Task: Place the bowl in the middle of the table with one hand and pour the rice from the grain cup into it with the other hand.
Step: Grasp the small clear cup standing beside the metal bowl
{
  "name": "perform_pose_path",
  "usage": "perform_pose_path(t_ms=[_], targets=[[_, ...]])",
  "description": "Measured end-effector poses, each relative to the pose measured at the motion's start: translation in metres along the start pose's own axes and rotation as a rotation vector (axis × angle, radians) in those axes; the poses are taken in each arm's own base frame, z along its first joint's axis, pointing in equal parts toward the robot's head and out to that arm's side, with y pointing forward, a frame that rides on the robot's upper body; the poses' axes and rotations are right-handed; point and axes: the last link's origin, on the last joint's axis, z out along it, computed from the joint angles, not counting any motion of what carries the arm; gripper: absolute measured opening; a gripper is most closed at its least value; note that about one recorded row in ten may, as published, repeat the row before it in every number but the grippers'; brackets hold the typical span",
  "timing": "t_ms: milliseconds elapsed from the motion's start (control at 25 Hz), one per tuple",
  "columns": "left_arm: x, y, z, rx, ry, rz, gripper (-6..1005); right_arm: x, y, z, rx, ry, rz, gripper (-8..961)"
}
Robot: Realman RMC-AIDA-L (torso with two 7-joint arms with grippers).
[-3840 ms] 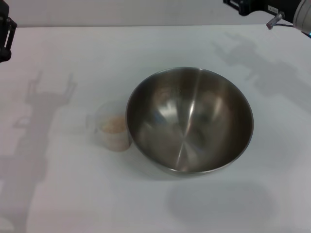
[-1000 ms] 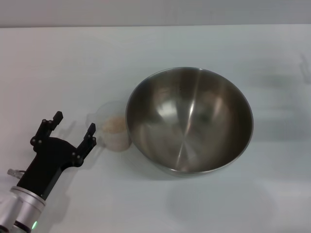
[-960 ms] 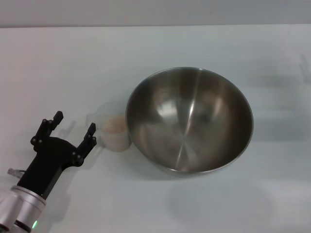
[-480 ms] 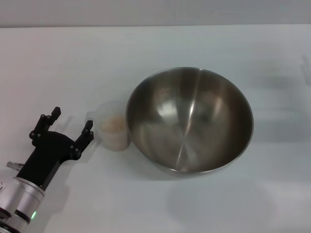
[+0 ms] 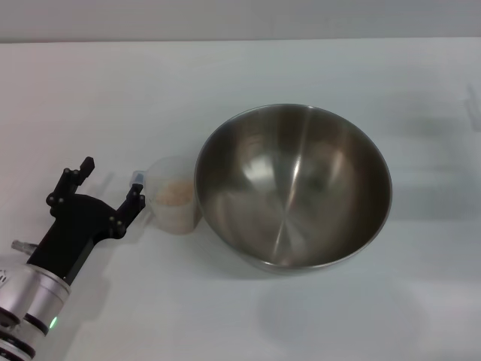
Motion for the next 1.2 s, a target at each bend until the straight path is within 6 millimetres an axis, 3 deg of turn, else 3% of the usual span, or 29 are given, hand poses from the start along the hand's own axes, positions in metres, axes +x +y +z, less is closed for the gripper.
perform_pose_path(t_ms=[680, 1120, 1200], targets=[[0.0005, -0.0002, 0.0048, 0.001, -0.005, 0.000, 681, -0.0001, 0.0009, 0.0023, -0.003, 0.004, -0.001, 494], [0.0019, 0.0017, 0.0055, -0.017, 0.002, 0.008, 219, -0.0001, 0.0009, 0.0023, -0.003, 0.004, -0.001, 494], [0.0020, 0.0018, 0.0056, -0.018, 0.003, 0.008, 173, -0.0001, 0.0009, 0.0023, -0.003, 0.005, -0.001, 494]])
